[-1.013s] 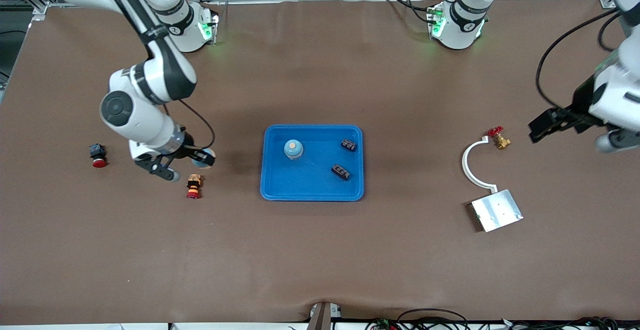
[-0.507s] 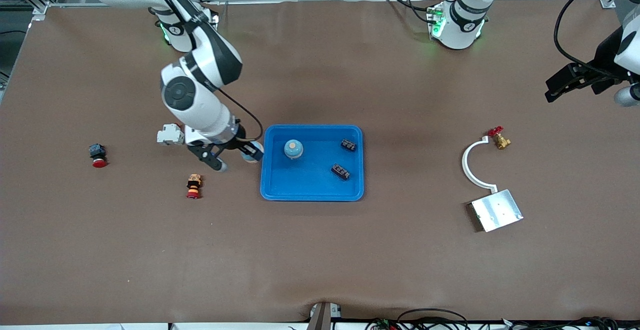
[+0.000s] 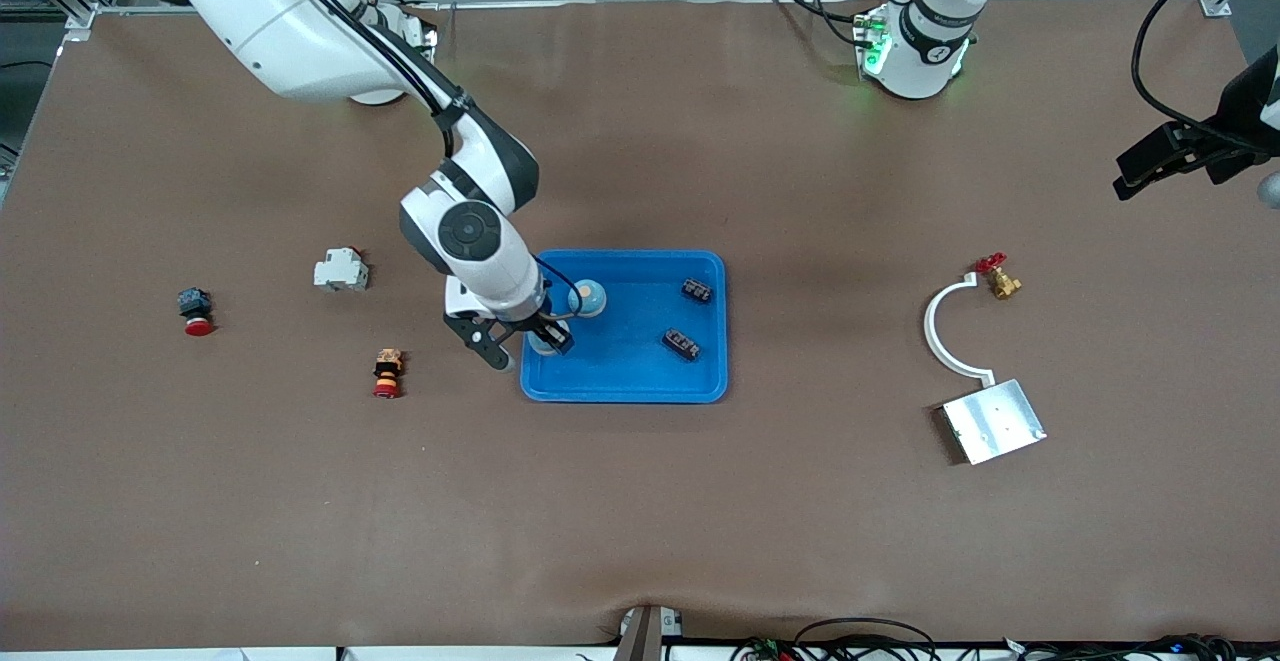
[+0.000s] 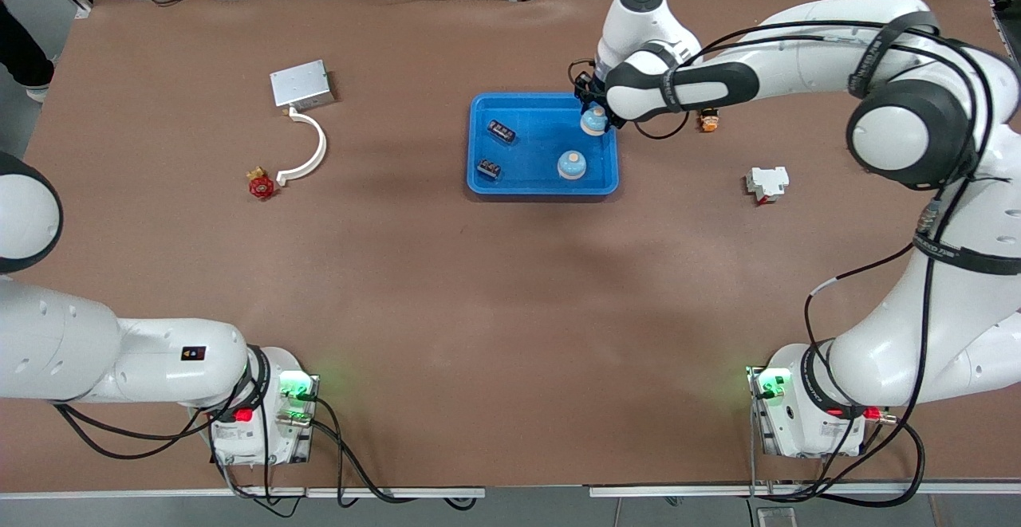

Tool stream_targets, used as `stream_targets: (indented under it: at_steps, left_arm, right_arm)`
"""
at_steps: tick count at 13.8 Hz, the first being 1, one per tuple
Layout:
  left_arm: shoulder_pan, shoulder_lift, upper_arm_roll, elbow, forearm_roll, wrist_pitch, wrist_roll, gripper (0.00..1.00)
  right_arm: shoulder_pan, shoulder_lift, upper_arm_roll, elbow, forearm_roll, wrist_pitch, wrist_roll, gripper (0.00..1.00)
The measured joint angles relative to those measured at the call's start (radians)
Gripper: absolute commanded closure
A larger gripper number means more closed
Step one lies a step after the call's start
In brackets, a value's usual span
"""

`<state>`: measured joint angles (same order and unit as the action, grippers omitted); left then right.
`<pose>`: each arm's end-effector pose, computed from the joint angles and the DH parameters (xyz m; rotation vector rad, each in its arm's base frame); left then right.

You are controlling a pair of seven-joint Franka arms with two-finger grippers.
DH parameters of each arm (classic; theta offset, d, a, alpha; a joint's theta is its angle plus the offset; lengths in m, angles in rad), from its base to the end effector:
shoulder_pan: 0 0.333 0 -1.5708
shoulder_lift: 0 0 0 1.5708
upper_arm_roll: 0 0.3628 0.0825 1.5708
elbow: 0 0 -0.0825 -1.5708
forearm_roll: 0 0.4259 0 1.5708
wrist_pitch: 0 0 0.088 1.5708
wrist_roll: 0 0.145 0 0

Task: Place electrolytic capacitor and blue bell in tray
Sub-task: 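Carry the blue bell into the tray and open the right gripper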

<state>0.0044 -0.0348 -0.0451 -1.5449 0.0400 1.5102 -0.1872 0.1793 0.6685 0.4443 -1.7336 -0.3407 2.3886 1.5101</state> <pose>0.5777 -0.0180 0.6618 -3.0918 -0.2307 -0.0074 0.6169 0.3958 0.2002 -2.8624 1.1040 -0.0134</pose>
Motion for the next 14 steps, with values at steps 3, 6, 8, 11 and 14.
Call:
stream_targets:
  at_steps: [3,6,8,11,14]
  left_arm:
    - [0.000,-0.004,-0.003,0.000,0.000,0.000,0.001,0.00]
    - [0.000,-0.005,-0.004,-0.001,0.000,0.000,0.001,0.00]
    - [0.000,-0.005,-0.004,-0.003,0.000,0.000,0.001,0.00]
    - [0.000,-0.005,-0.004,-0.002,0.000,0.002,0.001,0.00]
    - [0.001,-0.003,-0.004,0.004,0.000,0.008,0.001,0.00]
  right_arm:
    - [0.083,0.042,-0.068,0.061,0.000,-0.010,0.030,1.00]
    - [0.156,0.070,-0.118,0.092,-0.001,-0.010,0.070,1.00]
    - [0.178,0.085,-0.127,0.106,-0.001,-0.009,0.089,1.00]
    - [0.223,0.108,-0.170,0.133,-0.001,-0.006,0.102,1.00]
    - [0.245,0.124,-0.187,0.154,-0.002,-0.003,0.119,1.00]
